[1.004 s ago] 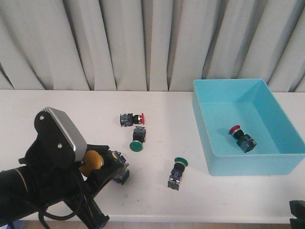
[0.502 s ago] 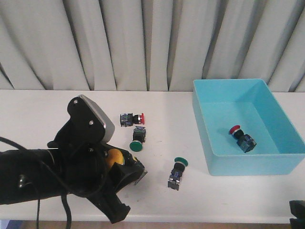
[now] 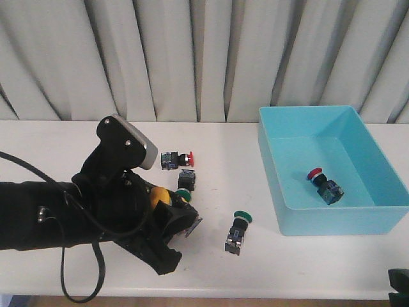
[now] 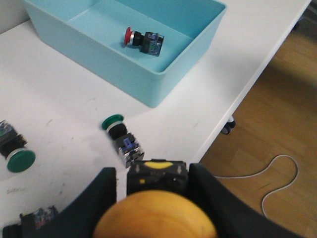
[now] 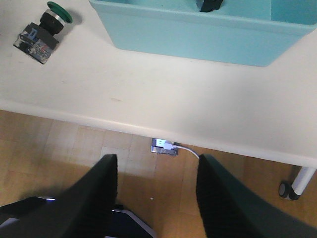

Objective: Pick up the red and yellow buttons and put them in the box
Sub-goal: 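Lower the held yellow button toward the table center with the left gripper, then bring the right gripper to the yellow button and grasp it from the left gripper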

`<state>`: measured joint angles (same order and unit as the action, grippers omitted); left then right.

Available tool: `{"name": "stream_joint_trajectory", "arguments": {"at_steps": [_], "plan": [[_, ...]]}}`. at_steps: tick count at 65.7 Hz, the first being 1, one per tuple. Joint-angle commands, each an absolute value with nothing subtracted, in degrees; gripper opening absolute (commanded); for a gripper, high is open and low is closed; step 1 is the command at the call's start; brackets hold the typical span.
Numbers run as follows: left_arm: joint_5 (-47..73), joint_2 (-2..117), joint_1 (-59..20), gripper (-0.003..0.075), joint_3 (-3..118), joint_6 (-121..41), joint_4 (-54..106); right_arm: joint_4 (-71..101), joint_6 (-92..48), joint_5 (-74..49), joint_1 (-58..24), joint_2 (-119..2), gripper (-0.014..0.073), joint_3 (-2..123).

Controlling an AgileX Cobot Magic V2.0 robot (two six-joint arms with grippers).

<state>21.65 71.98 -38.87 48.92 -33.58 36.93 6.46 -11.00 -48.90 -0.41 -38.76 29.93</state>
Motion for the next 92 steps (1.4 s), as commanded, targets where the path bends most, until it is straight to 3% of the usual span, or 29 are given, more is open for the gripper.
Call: {"name": "stream_joint_trajectory", "arguments": {"at_steps": [1, 17, 38, 67, 78, 92], "plan": [[21.35, 70.71, -38.36, 0.0199, 50.92, -33.22, 38.76, 6.50, -11.01, -46.41, -0.24, -38.64, 0.0359, 31.39], [25.63, 71.61, -37.93, 0.0199, 50.98, -39.80, 47.60, 6.50, -11.01, -46.41, -0.24, -38.64, 0.0359, 31.39], [30.73, 76.71, -32.96, 0.0202, 50.98, -61.01, 66.10, 6.50, -11.01, -46.41, -0.24, -38.64, 0.0359, 31.39], [30.41, 76.71, -33.02, 0.0202, 50.93, -69.09, 67.87, 9.90, -11.68, -43.64, -0.24, -38.72, 0.0359, 31.34], [30.79, 76.71, -33.08, 0.0202, 50.93, -69.09, 67.87, 20.51, -30.46, -40.55, -0.24, -40.74, 0.0389, 31.54], [29.98, 76.71, -33.08, 0.0202, 50.93, -69.09, 67.87, 45.30, -60.21, -41.62, -0.24, -48.16, 0.0521, 31.54]]}}
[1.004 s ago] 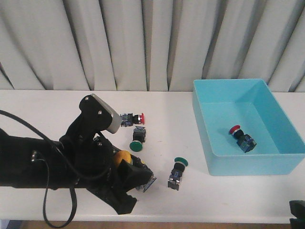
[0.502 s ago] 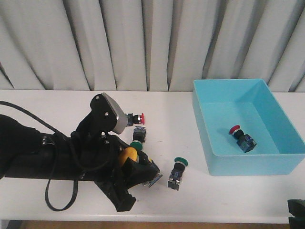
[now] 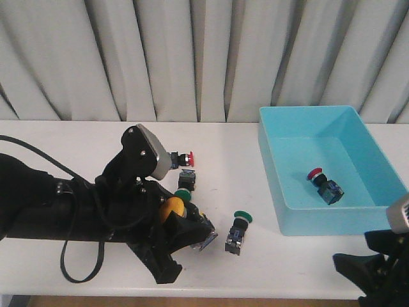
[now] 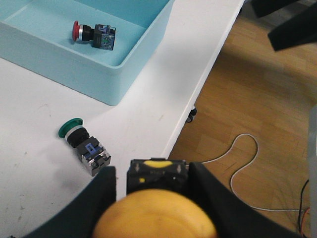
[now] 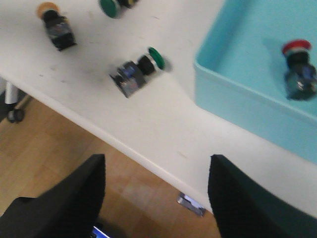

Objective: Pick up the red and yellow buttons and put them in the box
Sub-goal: 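Bring the right gripper to the yellow button and grasp it from the left gripper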

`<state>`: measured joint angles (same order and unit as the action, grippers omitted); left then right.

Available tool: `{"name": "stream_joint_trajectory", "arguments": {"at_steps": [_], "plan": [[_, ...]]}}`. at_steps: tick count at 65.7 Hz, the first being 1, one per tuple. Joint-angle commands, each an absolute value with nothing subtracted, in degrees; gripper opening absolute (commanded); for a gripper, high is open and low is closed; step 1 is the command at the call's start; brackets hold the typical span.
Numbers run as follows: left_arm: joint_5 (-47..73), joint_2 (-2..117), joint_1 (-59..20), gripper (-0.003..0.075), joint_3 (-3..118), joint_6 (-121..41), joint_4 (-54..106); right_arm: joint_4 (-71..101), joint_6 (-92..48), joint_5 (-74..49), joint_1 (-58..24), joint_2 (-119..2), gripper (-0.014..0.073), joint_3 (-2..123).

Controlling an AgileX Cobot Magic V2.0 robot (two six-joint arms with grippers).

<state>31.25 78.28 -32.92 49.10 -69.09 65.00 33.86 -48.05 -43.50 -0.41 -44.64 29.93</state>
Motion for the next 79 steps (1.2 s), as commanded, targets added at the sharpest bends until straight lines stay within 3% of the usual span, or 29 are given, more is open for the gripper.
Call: {"name": "stream_joint_trajectory", "arguments": {"at_steps": [1, 21, 41, 58, 79], "plan": [[29.88, 76.71, -33.08, 0.0202, 50.93, -69.09, 67.87, 46.64, -62.71, -42.00, -0.24, -48.82, 0.0528, 31.54], [29.66, 76.71, -33.08, 0.0202, 50.93, -69.09, 67.82, 55.16, -79.31, -59.45, -0.24, -66.08, 0.0562, 42.93], [29.66, 76.71, -33.08, 0.0202, 50.93, -69.09, 67.82, 58.34, -85.86, -64.63, -0.52, -79.60, 0.0562, 54.63], [29.66, 76.71, -33.08, 0.0202, 50.93, -69.09, 67.82, 56.52, -96.69, -64.03, -11.37, -88.46, 0.0562, 62.56], [29.66, 76.71, -33.08, 0.0202, 50.93, -69.09, 67.82, 55.20, -97.77, -66.10, -20.66, -95.29, 0.0539, 69.48]]}}
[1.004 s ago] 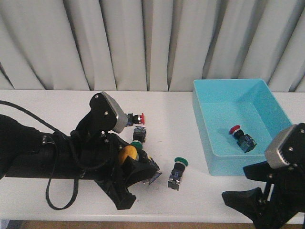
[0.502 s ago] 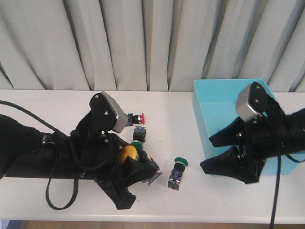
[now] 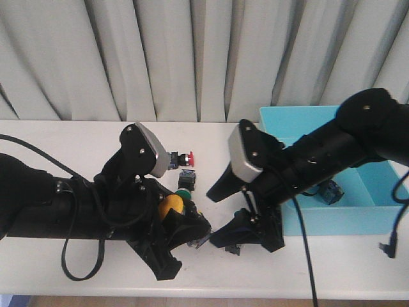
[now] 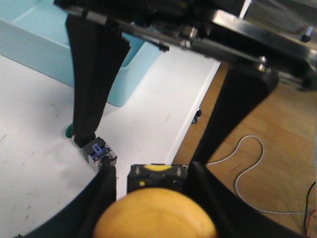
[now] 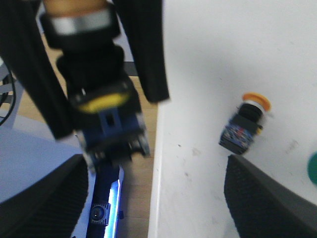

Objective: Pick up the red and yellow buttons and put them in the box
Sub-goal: 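Bring the right gripper to the yellow button and grasp it from the left gripper, then carry the yellow button with the right gripper into the box and release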

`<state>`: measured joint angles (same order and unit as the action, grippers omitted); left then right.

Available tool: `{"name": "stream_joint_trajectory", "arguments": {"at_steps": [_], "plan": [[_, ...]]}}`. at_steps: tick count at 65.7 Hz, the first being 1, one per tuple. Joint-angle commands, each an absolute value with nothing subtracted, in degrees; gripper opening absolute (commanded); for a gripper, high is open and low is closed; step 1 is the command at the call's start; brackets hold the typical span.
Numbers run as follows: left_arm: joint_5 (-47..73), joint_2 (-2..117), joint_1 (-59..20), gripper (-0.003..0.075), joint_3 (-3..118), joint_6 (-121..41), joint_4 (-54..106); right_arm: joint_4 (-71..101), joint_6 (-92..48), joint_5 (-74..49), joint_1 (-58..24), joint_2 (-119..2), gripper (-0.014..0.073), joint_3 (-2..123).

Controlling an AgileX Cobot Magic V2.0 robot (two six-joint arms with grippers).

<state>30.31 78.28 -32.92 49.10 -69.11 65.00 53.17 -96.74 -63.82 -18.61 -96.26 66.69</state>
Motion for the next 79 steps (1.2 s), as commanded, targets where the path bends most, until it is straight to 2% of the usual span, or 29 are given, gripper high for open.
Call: {"name": "stream_joint_trajectory", "arguments": {"at_steps": [1, 36, 66, 79], "plan": [[29.66, 76.71, -33.08, 0.0202, 50.93, -69.09, 67.82, 54.94, -97.84, -66.15, -21.00, -95.42, 0.0536, 69.59], [29.66, 76.71, -33.08, 0.0202, 50.93, -69.09, 67.82, 54.93, -97.82, -68.44, -23.03, -95.92, 0.0439, 69.99], [29.71, 76.71, -33.08, 0.0202, 50.93, -69.09, 67.82, 54.51, -97.82, -68.25, -22.99, -95.92, 0.0211, 69.99], [29.60, 76.71, -33.08, 0.0206, 50.93, -69.09, 67.82, 54.51, -97.82, -68.25, -22.99, -95.92, 0.0187, 69.99]]}}
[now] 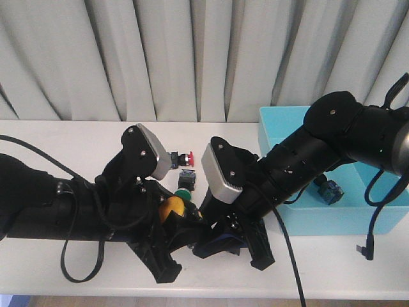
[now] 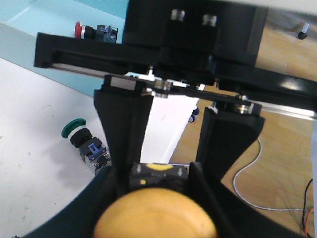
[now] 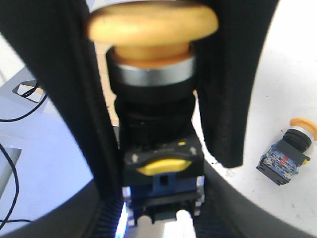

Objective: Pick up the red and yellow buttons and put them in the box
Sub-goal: 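Carry the yellow button with the right gripper into the box and release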

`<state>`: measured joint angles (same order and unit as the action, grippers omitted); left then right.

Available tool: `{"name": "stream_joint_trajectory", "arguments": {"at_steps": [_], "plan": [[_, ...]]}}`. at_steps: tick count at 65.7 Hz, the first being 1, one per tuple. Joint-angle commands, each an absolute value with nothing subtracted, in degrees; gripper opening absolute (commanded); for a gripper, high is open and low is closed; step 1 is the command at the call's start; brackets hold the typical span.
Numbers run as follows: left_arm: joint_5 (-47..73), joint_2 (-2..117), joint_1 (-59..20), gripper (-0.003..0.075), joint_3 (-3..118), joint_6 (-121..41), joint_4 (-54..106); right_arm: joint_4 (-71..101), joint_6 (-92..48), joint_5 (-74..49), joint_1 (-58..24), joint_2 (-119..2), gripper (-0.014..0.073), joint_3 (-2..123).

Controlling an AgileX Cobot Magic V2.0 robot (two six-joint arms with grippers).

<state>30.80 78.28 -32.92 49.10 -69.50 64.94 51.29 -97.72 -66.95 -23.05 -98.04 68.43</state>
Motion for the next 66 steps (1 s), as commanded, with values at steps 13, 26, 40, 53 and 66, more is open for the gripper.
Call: {"name": "stream_joint_trajectory", "arguments": {"at_steps": [13, 26, 40, 53, 66], "plan": [[29.50, 76.71, -33.08, 0.0386, 50.93, -69.60, 67.14, 54.51, -97.82, -68.25, -22.99, -95.92, 0.0187, 69.99], [29.43, 76.71, -33.08, 0.0633, 50.93, -69.59, 65.44, 53.77, -97.30, -68.19, -22.99, -95.86, 0.0187, 69.99], [28.34, 76.41, -33.08, 0.0676, 50.93, -68.97, 60.08, 45.91, -93.48, -65.36, -22.87, -93.72, 0.0188, 70.04], [27.33, 75.97, -33.08, 0.0644, 50.98, -68.95, 56.08, 31.45, -79.21, -57.89, -19.28, -89.41, 0.0188, 70.04], [27.02, 75.97, -33.08, 0.0584, 50.92, -68.95, 55.70, 18.41, -53.72, -49.00, -10.29, -85.73, 0.0188, 70.04]]}}
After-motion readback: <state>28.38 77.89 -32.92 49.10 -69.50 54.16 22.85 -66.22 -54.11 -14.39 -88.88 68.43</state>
